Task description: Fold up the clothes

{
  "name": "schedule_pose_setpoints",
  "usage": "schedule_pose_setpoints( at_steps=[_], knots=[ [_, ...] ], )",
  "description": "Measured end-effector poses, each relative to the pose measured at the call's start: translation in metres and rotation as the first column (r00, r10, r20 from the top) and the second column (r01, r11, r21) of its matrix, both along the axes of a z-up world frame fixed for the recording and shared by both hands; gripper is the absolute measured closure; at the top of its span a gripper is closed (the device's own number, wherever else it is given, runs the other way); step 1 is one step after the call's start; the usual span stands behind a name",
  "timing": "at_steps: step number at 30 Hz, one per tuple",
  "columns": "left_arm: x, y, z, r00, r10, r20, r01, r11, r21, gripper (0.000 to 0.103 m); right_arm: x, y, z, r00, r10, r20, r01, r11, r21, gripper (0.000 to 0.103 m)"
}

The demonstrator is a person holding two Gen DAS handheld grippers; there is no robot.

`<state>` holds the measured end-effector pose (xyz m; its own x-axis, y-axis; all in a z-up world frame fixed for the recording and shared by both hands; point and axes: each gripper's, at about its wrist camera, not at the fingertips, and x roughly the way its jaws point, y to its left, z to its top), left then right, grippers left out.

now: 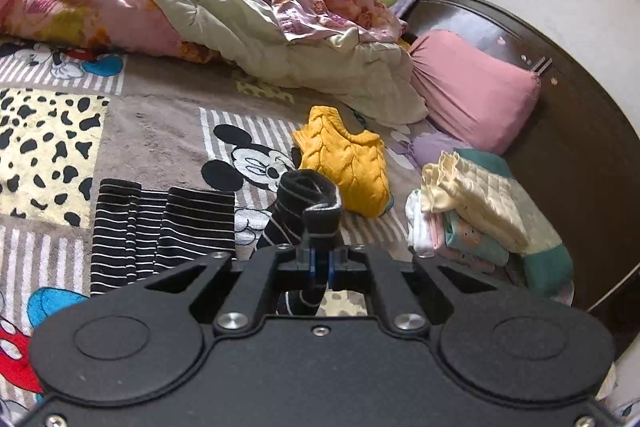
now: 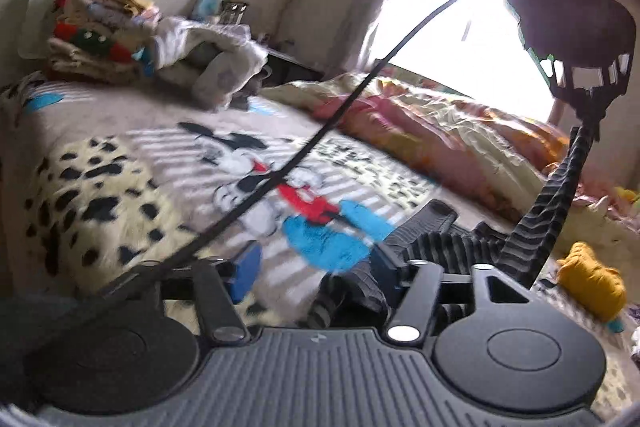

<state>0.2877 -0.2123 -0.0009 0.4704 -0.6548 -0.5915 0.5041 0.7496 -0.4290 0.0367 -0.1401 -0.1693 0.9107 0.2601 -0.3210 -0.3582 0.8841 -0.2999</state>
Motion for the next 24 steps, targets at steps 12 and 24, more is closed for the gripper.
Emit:
schedule_pose_setpoints(
  at_steps=[12,24],
  knots=[
    [0.003,0.002,0.011,0.983,-0.172,0.063,0.171,0.985,0.028,0.100,0.006,-0.030,0.001,0.990,0.087,-0.111,-0.076,0.992,0.100,0.040],
    [-0.009,-0.019,0.011,0.950,-0.311,0.021,0.311,0.950,0.021,0.100,0.075,-0.032,-0.022,0.958,-0.001,-0.287,0.037,0.992,0.119,0.028]
  ],
)
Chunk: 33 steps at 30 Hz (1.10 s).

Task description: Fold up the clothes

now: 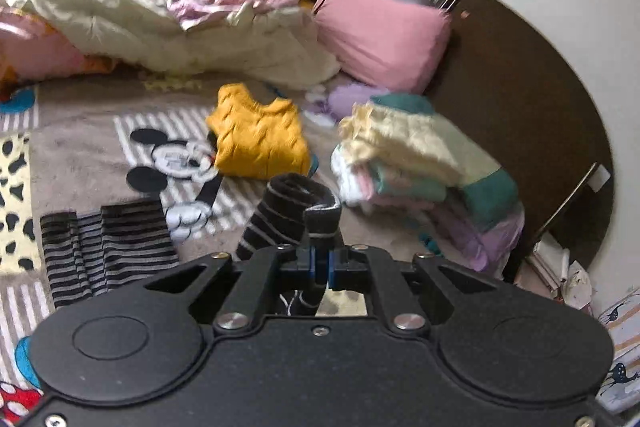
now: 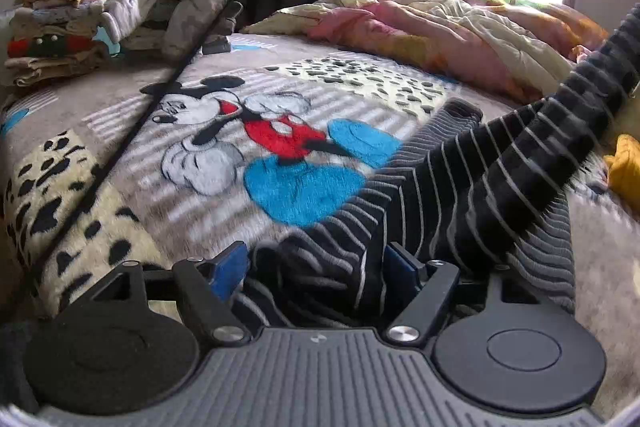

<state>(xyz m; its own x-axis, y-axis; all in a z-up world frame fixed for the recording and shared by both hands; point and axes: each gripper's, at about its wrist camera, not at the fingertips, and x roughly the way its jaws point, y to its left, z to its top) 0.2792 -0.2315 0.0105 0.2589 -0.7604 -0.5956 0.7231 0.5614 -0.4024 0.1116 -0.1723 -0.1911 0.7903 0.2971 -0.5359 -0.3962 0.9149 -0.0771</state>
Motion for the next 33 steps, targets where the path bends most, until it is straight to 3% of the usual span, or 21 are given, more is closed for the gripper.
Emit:
schedule_pose_setpoints(
  at_steps=[6,10,17,21,26,30,33],
  knots=[
    [0.024,0.008,-0.026,0.999,0.034,0.023,-0.036,0.997,0.075,0.100,-0.016,0.001,0.006,0.997,-0.004,0.079,0.007,1.000,-0.030,0.029],
    [0.046,0.033,-0.022,0.996,0.056,0.065,-0.061,0.995,0.077,0.100,-0.009,-0.005,0.001,0.999,0.029,0.015,-0.028,0.998,-0.060,0.028],
    [0.089,0.089,-0.013,0.980,0.083,0.179,-0.108,0.985,0.136,0.100,-0.015,-0.004,0.007,0.996,0.083,0.030,-0.079,0.991,-0.111,0.027],
    [0.109,0.091,-0.035,0.965,0.081,0.248,-0.150,0.950,0.274,0.100,-0.010,-0.002,0.003,0.997,0.077,0.024,-0.073,0.991,-0.112,0.024],
    [0.131,0.087,-0.077,0.949,0.051,0.311,-0.167,0.918,0.360,0.100,-0.015,-0.001,0.001,0.996,0.079,0.042,-0.073,0.990,-0.123,0.024],
    [0.135,0.085,-0.098,0.958,0.035,0.283,-0.116,0.955,0.275,0.100,-0.019,-0.003,0.001,0.995,0.090,0.043,-0.085,0.991,-0.105,0.024],
    [0.120,0.088,-0.086,0.958,-0.002,0.285,-0.042,0.988,0.148,0.100,-0.028,-0.011,0.009,0.991,0.120,0.052,-0.116,0.991,-0.066,0.029]
  ],
)
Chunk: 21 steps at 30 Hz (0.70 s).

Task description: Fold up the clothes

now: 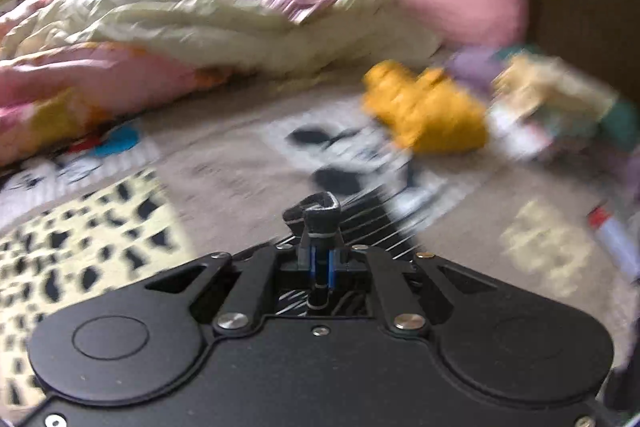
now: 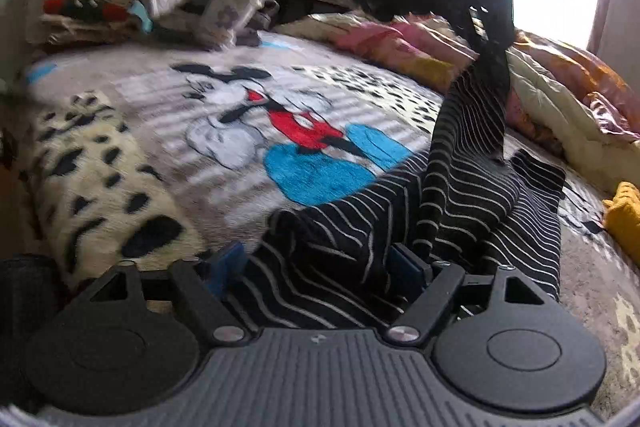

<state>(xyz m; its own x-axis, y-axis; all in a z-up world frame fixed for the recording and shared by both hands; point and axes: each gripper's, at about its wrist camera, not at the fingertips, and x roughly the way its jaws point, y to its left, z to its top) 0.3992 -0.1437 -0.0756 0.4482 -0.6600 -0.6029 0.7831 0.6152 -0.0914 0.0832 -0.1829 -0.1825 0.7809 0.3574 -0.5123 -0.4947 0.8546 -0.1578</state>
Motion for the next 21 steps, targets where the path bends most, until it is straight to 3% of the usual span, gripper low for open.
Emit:
schedule_pose_setpoints(
  at_steps=[4,6,8,10,12,14,16,19,21],
  knots=[
    [-0.018,0.003,0.025,0.995,-0.083,0.053,0.085,0.996,-0.036,0.100,-0.012,-0.024,0.027,0.998,-0.023,0.053,0.016,0.993,0.114,0.028],
    [-0.018,0.002,0.029,0.993,-0.105,0.062,0.107,0.994,-0.034,0.100,-0.005,-0.029,0.036,0.991,-0.072,0.112,0.059,0.991,0.116,0.024],
    [-0.013,0.000,0.023,0.991,-0.127,0.053,0.129,0.991,-0.033,0.100,0.010,-0.029,0.032,0.992,-0.069,0.110,0.057,0.992,0.113,0.023],
    [-0.001,-0.001,0.006,0.993,-0.116,0.026,0.117,0.993,-0.034,0.100,0.026,-0.028,0.023,0.995,-0.058,0.079,0.049,0.993,0.104,0.023],
    [0.011,-0.005,-0.021,0.997,-0.077,-0.005,0.078,0.996,0.032,0.100,0.040,-0.025,0.009,0.999,-0.039,-0.003,0.039,0.996,0.085,0.023],
    [0.020,-0.010,-0.048,0.998,-0.055,-0.042,0.059,0.993,0.100,0.100,0.041,-0.026,0.003,0.999,-0.024,-0.026,0.026,0.996,0.089,0.025],
    [0.020,-0.013,-0.058,0.996,-0.076,-0.056,0.081,0.991,0.102,0.100,0.037,-0.025,0.005,1.000,0.005,-0.022,-0.003,0.997,0.076,0.027],
    [0.018,-0.003,-0.047,0.991,-0.120,-0.061,0.115,0.991,-0.072,0.100,0.036,-0.026,0.004,0.999,0.014,-0.036,-0.012,0.997,0.073,0.028],
    [0.018,0.009,-0.037,0.986,-0.156,-0.059,0.140,0.966,-0.217,0.100,0.038,-0.028,0.005,0.999,0.011,-0.052,-0.007,0.997,0.079,0.028]
  ],
)
